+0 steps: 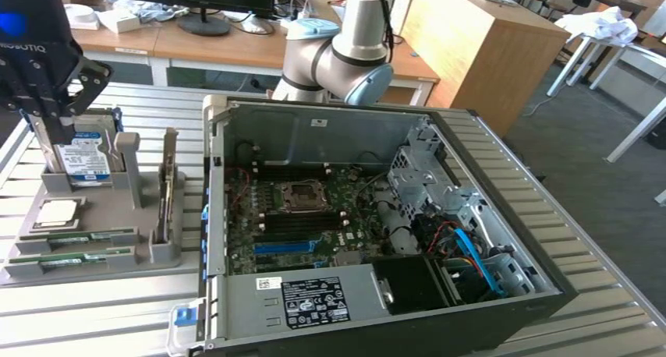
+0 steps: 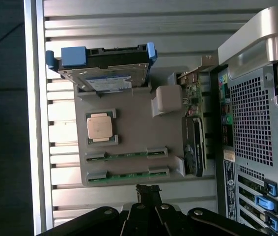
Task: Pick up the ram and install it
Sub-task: 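Reach for the ram, then pick up the ram and move it above insertion slot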
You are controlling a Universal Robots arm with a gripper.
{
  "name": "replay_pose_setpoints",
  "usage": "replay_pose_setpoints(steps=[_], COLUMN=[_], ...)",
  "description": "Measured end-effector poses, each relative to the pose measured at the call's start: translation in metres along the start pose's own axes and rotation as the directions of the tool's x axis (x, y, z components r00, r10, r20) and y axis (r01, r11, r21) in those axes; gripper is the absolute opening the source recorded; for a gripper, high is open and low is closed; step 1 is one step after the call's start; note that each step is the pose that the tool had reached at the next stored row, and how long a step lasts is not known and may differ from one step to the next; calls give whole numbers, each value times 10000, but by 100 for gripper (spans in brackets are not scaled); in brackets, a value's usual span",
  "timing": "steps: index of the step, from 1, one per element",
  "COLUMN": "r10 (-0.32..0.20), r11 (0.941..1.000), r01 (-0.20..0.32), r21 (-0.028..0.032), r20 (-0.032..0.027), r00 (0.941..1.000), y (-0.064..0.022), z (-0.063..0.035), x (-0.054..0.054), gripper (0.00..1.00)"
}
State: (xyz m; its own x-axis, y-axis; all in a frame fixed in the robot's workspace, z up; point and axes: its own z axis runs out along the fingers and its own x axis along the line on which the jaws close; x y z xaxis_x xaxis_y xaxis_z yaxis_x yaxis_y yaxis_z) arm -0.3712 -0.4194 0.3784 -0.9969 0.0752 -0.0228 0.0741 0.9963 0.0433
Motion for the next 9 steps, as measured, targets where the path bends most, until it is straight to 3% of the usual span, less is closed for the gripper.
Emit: replay_pose_setpoints(steps=[9], r10=[1], r11=[10000], r01=[-1], r21=[0], r20=[0], r00=[10000], y=[-2], z=[0], x=[0], gripper=[10])
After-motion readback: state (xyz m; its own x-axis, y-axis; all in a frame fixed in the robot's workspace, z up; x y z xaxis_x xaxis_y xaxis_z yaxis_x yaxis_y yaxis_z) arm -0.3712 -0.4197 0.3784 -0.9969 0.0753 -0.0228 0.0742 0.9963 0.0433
